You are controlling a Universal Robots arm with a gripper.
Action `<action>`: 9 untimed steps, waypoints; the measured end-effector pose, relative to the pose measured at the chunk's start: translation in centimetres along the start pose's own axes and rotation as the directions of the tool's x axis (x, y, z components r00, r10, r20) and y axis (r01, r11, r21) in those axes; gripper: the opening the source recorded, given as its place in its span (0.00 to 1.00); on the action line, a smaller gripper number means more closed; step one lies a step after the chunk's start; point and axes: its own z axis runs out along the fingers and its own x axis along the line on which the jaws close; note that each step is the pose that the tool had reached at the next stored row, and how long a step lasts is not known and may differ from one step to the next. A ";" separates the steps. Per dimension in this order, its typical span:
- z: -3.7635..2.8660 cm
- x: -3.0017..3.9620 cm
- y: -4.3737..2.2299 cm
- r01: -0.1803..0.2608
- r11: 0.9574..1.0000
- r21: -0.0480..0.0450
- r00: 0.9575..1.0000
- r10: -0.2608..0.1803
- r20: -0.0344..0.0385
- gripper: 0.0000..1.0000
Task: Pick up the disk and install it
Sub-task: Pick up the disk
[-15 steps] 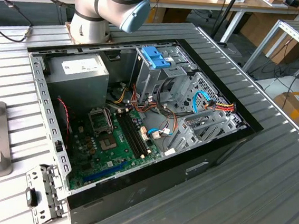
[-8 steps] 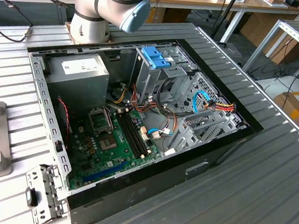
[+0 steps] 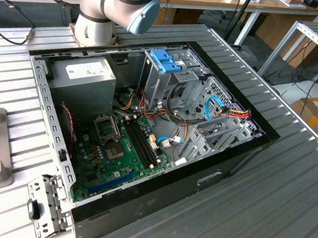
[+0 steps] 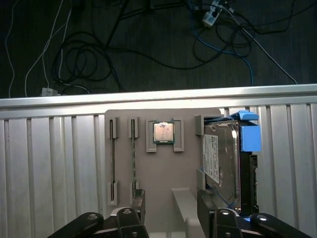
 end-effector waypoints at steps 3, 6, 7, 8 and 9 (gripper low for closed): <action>0.03 -0.05 -0.01 0.000 1.000 0.000 1.000 0.000 0.000 0.54; 0.06 -0.16 0.00 0.000 1.000 0.000 1.000 0.000 0.000 0.54; 0.08 -0.19 0.01 0.000 1.000 0.000 1.000 0.000 0.000 0.54; 0.09 -0.22 0.01 0.000 1.000 0.000 1.000 0.000 0.000 0.54; 0.10 -0.24 0.01 0.000 1.000 0.000 1.000 0.000 0.000 0.54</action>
